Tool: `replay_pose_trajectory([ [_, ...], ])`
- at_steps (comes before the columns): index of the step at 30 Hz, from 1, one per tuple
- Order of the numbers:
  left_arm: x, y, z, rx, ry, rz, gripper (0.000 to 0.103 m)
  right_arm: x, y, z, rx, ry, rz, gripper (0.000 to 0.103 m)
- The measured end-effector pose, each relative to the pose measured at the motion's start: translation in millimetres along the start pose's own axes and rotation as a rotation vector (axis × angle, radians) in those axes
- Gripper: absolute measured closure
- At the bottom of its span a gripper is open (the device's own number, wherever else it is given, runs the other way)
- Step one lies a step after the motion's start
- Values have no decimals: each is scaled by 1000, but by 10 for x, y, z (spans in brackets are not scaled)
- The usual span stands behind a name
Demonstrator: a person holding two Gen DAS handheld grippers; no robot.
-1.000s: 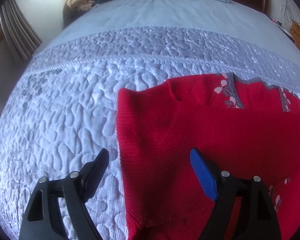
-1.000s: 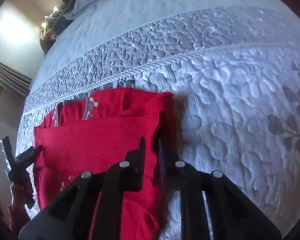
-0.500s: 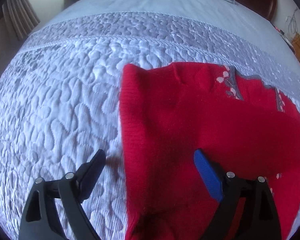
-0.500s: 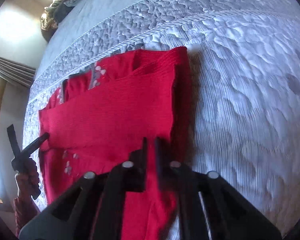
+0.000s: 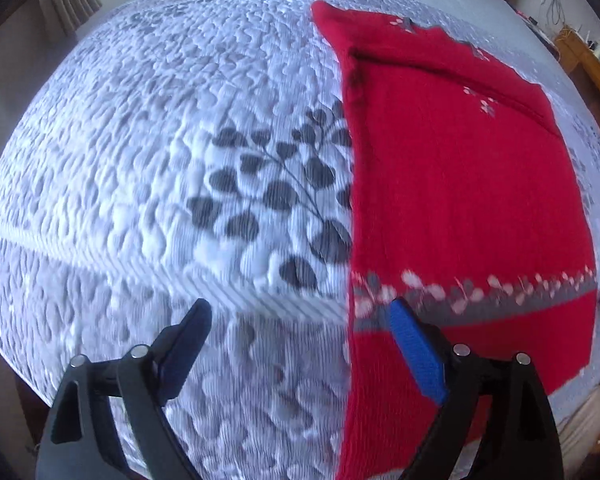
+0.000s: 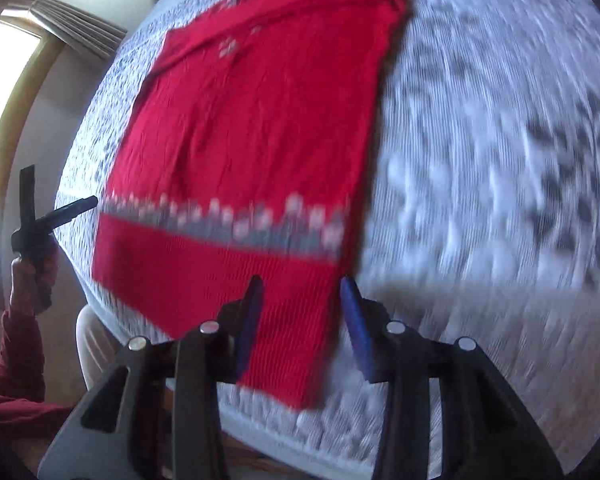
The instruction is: Fold small clothes
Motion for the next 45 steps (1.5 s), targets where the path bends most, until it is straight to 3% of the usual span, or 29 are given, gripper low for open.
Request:
replay_pose_trajectory([
  [6,-60,-63,-451,48,29,-27,13,-80,-60,-569,4,-80,41,53],
  [13,-209,-98,-617,70,10,-14,14,-118,-212,-613,3,-102,72,56],
  [16,-270,-65,-682,85,14,-53,20,-120,-222,-644,15,-119,156,79],
  [17,-289,-50,-715,86,20,-56,30,-107,-246,-648,22,-123,182,90],
  [19,-276,-21,-720,89,41,-59,50,-98,-269,-670,25,-130,203,95],
  [21,-232,19,-735,97,80,-107,94,-105,-223,-683,9,-137,228,96],
  [23,-165,62,-766,113,133,-190,97,-105,-136,-684,-8,-139,259,96],
  [27,-115,232,-741,86,165,-217,98,-34,134,-634,-56,-110,314,96],
  [32,43,631,-462,7,204,-324,98,50,529,-424,-119,-81,377,96],
  [37,157,804,100,-62,233,-351,98,-14,813,65,-184,-105,409,96],
  [45,-42,286,1074,-51,278,-324,97,-473,619,1173,-163,-252,402,96],
])
Point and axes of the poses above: each gripper's, at about its wrist camera, not at the fingertips, and y roughly against the way its jaws point, x to its left, z to its top, the point moved 3 cm from there along -y, roughly the way its jaws point, and after that the axes turned 5 degrees about x, right-handed, at the moved point
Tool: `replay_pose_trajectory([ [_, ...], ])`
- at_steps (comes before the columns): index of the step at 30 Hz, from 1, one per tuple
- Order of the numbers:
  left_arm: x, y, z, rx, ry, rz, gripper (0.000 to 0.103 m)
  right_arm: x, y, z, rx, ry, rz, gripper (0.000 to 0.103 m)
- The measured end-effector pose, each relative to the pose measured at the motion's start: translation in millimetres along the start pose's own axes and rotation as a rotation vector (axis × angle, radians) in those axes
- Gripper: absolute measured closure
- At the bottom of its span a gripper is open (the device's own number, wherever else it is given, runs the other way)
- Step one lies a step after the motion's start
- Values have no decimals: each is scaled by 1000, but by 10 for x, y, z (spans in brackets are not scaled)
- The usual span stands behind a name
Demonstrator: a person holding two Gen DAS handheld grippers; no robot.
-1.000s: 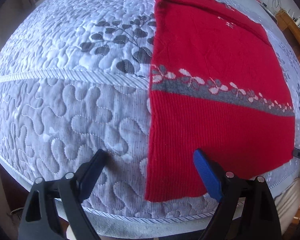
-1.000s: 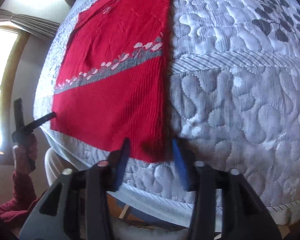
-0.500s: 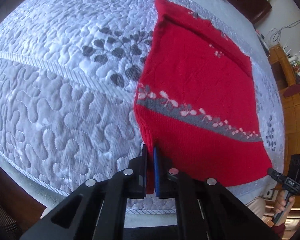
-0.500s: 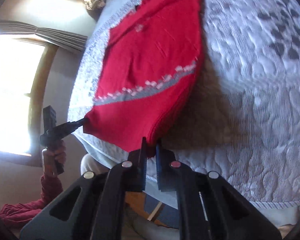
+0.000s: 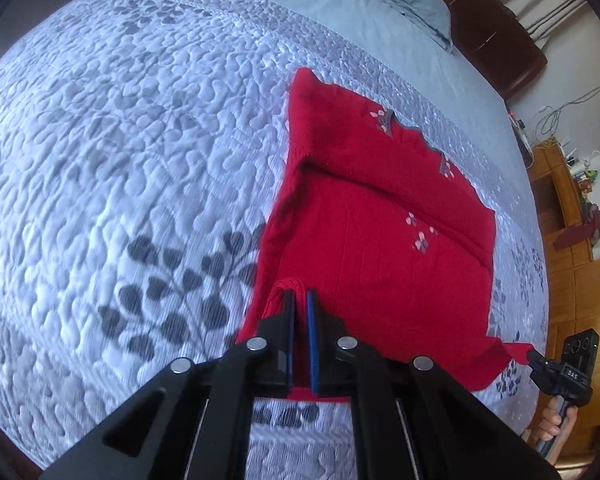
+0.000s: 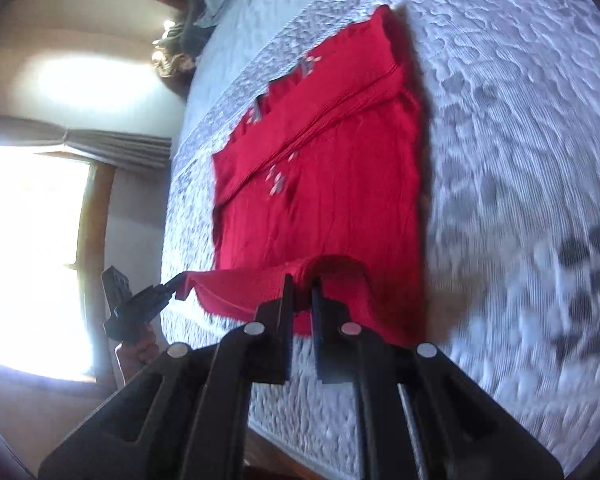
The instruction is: Fold small clothes
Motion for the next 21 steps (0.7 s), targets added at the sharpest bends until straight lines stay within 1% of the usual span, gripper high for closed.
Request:
replay_pose_trajectory([
  [2,27,-287,233,18,22,23,97,-121,-191,280,12,-43,-24,96],
  [3,37,-398,333,19,29,48,97,-199,-299,432,18,-67,-35,95],
  [4,50,-492,418,18,32,67,96,-265,-359,514,27,-81,-38,94],
  [5,77,-582,508,20,33,93,95,-362,-426,620,30,-114,-60,88],
  [6,113,-640,581,21,37,122,90,-428,-452,677,23,-135,-91,71],
  [7,148,-665,639,17,43,136,86,-497,-456,750,16,-144,-126,61],
  [8,185,-654,687,11,49,138,77,-503,-475,759,5,-138,-140,59],
  [9,216,-621,719,3,52,139,64,-516,-421,800,-10,-111,-158,64],
  [10,248,-556,749,-12,45,133,60,-504,-392,803,-16,-81,-165,64],
  [11,262,-497,761,-24,33,120,59,-480,-347,810,-23,-46,-170,64],
  [12,271,-440,777,-33,18,102,59,-413,-289,805,-26,19,-181,64],
  [14,215,-362,786,-40,-20,57,59,-277,-294,816,-6,132,-201,64],
  [15,161,-368,799,-33,-48,49,58,-215,-302,798,12,186,-216,64],
  [17,7,-418,792,-15,-124,68,58,-87,-422,766,58,279,-259,63],
  [20,-201,-552,751,0,-250,114,58,1,-641,727,122,365,-322,63],
  [21,-235,-568,751,1,-275,128,58,-2,-700,742,134,377,-343,63],
])
Point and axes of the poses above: each gripper's, at about its wrist camera, not at the fingertips, and y roughly against the way its jaws point, x to its left, z to its top, the point moved 3 cm from there along -y, roughly the way its jaws point, and after that the axes turned 5 degrees about x, right-handed, at the moved point
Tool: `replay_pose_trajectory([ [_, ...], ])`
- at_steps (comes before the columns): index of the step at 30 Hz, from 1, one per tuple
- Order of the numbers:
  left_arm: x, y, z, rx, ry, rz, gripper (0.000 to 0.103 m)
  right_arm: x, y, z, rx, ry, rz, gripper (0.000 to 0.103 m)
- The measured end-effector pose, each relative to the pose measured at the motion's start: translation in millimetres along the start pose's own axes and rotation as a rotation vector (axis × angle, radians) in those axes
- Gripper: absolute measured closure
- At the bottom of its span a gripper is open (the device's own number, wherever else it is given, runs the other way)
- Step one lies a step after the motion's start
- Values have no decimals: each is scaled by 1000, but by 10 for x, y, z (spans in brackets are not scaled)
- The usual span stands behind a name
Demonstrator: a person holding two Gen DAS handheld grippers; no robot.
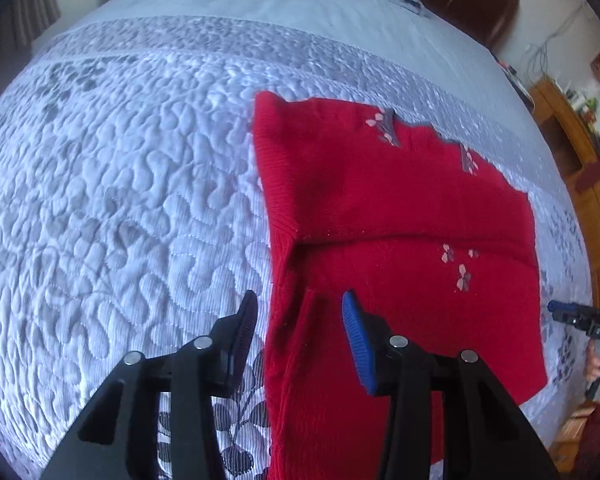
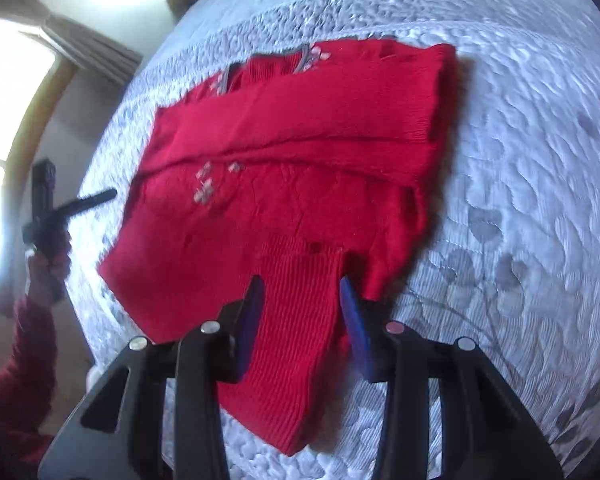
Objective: Fold small clothes
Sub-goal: 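Lift the hem with both grippers and fold it toward the collar, release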
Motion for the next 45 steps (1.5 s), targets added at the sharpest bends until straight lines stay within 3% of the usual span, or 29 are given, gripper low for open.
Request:
replay_pose_trajectory([
  [8,-80,-251,64,58,-109,36,58,-166,-256,63,72,-40,28,63],
  [11,-130,-280,21,65,-126,17,58,-147,-314,47,81,-24,19,63],
  [14,-195,-288,-34,57,-162,35,58,-138,-327,48,74,-27,17,70],
  [16,-228,-317,-86,59,-185,50,58,-122,-343,41,74,-21,11,82],
  [17,-235,-336,-109,63,-192,61,59,-121,-345,22,78,-17,13,93],
  [19,-222,-366,-141,59,-182,74,63,-116,-352,-20,79,-16,22,99],
  [21,-202,-341,-144,39,-162,72,87,-92,-308,-59,54,-12,39,99],
  [22,-188,-322,-137,30,-150,70,92,-81,-276,-70,43,-13,50,99],
  [26,-157,-99,-128,-33,-115,33,94,-26,-16,-120,-39,-17,126,99],
  [29,-156,86,-151,-67,-115,31,99,41,189,-160,-91,-3,148,99],
  [35,-163,440,-147,-153,-90,-46,99,156,482,-196,-163,11,181,100],
  [39,-226,596,85,-224,-66,-58,99,163,662,-39,-211,8,168,100],
  [45,-294,598,862,-300,-14,-22,99,49,908,667,-267,-26,112,100],
])
Point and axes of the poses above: each gripper's, at about its wrist camera, not at the fingertips, and y roughly against the way its jaws point, x to its left, z to its top, the point moved 3 cm from there along -y, roughly the way its jaws point, and after that the axes turned 5 degrees about x, right-handed, at the moved point
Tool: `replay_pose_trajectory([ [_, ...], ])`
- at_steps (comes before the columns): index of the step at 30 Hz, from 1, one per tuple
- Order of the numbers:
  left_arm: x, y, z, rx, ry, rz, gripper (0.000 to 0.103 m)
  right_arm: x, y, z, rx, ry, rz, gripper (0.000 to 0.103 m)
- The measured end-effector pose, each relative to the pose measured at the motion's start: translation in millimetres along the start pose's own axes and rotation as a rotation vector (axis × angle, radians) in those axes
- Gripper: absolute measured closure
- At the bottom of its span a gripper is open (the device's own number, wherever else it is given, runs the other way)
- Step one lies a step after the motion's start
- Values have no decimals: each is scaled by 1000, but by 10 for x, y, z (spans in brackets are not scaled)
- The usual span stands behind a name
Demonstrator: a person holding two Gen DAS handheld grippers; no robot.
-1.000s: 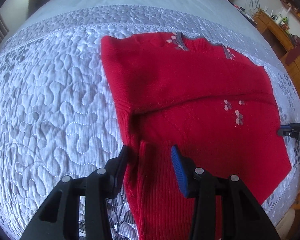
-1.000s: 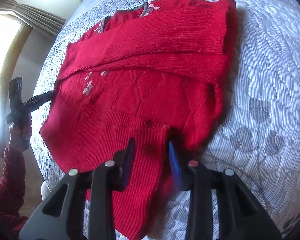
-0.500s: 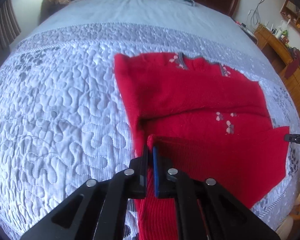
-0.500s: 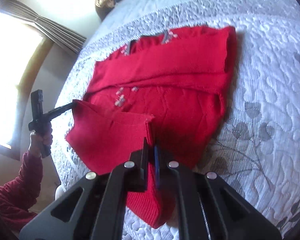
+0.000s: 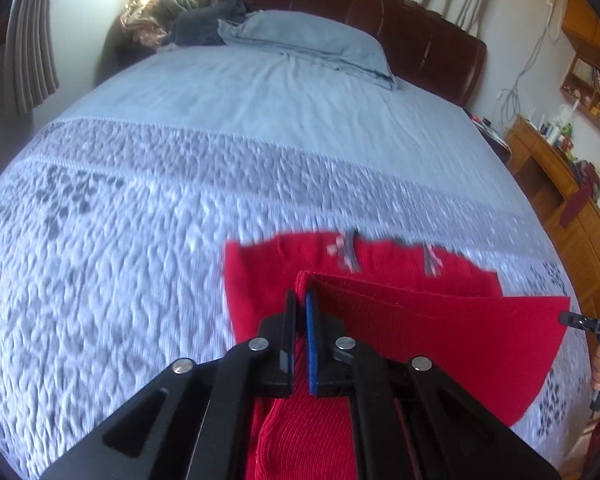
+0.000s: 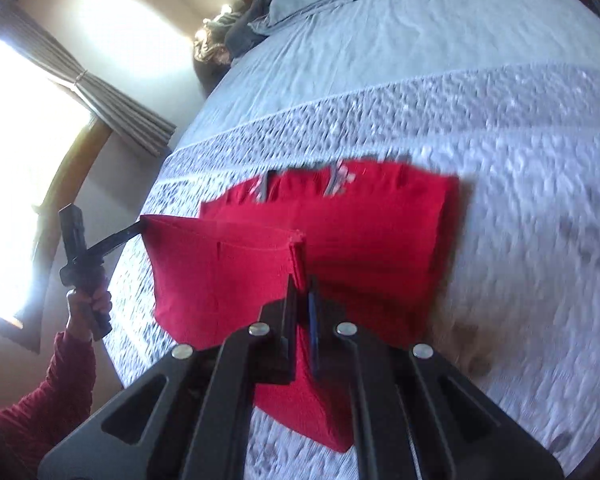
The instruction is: Fold small clothes
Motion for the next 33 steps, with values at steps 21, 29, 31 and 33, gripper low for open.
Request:
replay_pose_trajectory([
  [21,254,-1948,414,166,19,229,94,-1249,-1453,925,123,-218,-292,99],
  [29,248,-1359,182,218,52,195,59,-935,-970,692,116,-145,-334,71],
  [31,220,-1106,-68,266,21,180,51,-744,-710,435,129,-82,-304,69],
  [33,223,-862,-384,299,-4,164,48,-603,-531,108,153,-45,-286,63],
])
Point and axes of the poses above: each gripper's, at about its wrist camera, not at the fingertips, and y roughly against the way its jaws point, x to its left, z to its top, the point moved 3 cm from there along -y, roughly the way its jaws point, and after that the axes turned 5 degrees about x, right-handed, at the moved point
